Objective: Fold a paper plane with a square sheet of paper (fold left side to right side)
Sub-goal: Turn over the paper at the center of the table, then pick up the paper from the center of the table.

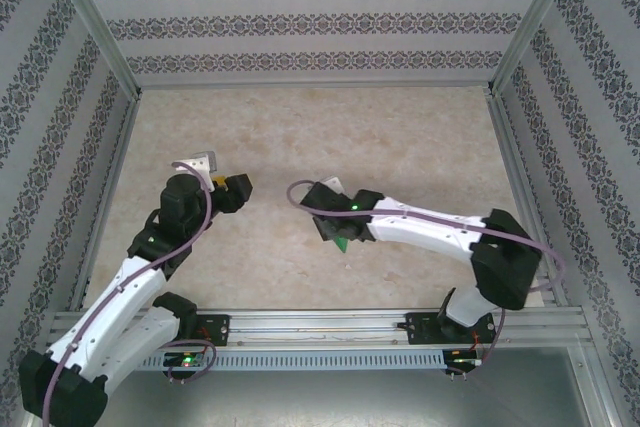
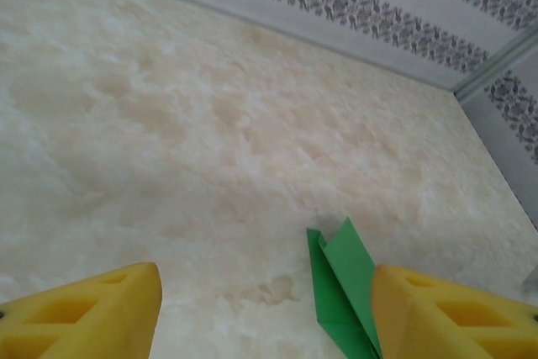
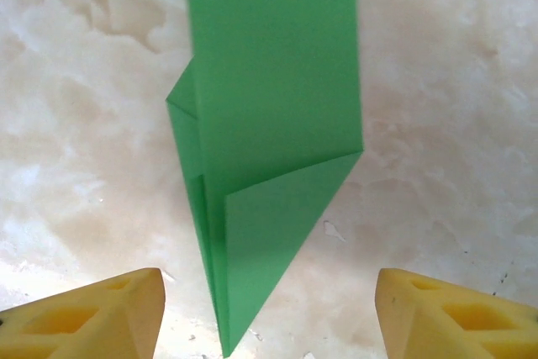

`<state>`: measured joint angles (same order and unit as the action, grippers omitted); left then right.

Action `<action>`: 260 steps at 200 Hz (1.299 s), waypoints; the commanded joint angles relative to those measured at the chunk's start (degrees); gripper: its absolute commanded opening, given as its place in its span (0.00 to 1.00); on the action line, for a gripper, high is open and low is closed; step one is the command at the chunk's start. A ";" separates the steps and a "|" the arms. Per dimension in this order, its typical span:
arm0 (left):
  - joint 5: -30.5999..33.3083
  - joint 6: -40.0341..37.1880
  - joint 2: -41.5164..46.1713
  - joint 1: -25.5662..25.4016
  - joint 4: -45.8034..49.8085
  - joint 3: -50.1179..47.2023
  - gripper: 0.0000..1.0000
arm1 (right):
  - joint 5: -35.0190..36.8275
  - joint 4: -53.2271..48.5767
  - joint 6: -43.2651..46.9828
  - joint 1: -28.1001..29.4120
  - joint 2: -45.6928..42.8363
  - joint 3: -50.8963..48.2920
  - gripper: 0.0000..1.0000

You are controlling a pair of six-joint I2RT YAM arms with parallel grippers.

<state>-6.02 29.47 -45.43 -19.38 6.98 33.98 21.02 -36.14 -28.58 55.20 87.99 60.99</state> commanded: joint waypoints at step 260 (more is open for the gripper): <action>-28.43 21.02 -61.33 -9.59 -31.77 16.06 0.43 | -31.45 33.44 -20.16 -35.55 -48.85 -46.41 0.98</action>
<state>-32.56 48.36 -104.47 -27.88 -20.03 47.70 -8.71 -3.88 -47.48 20.67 40.05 15.62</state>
